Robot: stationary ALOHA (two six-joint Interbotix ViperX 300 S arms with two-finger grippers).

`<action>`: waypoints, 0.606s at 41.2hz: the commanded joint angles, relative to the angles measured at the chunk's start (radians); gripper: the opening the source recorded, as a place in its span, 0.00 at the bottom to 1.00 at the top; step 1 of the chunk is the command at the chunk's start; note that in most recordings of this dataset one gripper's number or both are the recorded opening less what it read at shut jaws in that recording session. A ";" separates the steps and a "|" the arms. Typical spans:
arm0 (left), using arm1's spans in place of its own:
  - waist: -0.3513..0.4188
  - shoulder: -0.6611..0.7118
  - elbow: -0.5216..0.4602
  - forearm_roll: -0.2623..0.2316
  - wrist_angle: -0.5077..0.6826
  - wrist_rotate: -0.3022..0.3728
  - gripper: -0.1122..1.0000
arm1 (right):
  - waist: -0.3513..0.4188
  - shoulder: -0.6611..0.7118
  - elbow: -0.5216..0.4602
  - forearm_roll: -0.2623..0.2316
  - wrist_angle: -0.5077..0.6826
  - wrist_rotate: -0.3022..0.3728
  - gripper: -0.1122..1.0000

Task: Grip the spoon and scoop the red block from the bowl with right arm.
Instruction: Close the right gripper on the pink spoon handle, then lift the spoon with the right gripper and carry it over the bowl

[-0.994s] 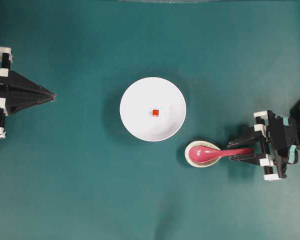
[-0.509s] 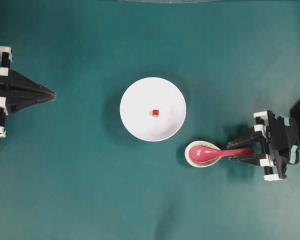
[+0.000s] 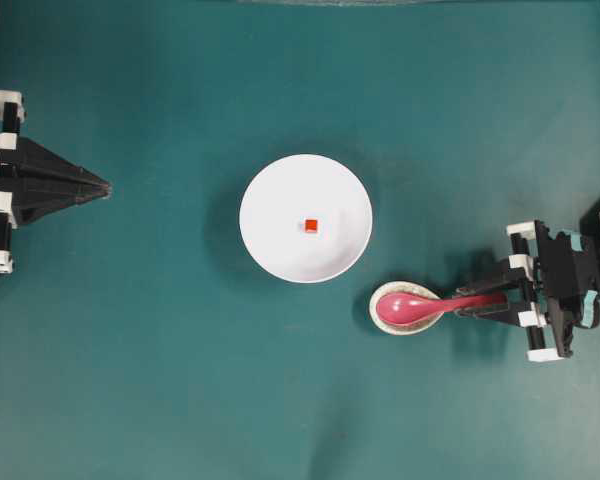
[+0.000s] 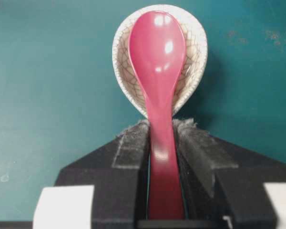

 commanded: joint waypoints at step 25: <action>0.012 0.014 -0.032 0.002 0.044 -0.003 0.10 | -0.037 -0.187 -0.009 0.000 0.018 -0.009 0.32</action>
